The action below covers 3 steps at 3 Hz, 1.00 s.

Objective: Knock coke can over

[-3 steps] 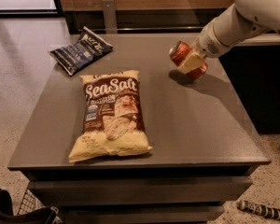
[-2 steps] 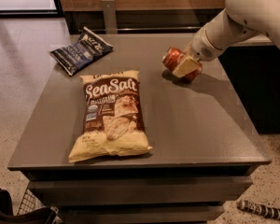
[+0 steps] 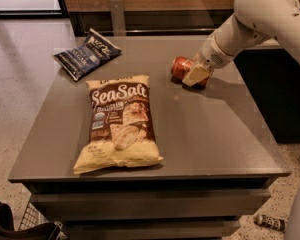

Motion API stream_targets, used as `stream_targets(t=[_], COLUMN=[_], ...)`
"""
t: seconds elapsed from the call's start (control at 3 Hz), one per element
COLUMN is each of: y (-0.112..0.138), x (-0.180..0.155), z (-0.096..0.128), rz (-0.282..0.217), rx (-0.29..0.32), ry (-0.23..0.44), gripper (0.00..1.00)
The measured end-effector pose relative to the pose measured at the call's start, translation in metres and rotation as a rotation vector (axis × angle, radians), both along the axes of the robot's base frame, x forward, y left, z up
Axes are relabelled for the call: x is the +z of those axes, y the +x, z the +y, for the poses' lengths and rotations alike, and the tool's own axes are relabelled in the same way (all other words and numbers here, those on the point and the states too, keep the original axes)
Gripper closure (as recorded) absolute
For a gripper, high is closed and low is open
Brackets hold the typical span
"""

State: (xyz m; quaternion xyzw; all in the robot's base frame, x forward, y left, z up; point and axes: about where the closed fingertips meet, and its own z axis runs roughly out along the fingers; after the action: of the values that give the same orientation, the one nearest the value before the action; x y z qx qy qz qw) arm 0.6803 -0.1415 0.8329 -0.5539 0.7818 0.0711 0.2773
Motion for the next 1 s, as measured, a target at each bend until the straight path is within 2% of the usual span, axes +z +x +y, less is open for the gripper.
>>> stream_targets(t=[0.33, 1.0], y=[0.0001, 0.0001], x=[-0.002, -0.0028], z=[0.0018, 0.0032], rz=[0.003, 0.006], rx=[0.003, 0.005], ry=[0.0, 0.0], gripper=[0.83, 0.36])
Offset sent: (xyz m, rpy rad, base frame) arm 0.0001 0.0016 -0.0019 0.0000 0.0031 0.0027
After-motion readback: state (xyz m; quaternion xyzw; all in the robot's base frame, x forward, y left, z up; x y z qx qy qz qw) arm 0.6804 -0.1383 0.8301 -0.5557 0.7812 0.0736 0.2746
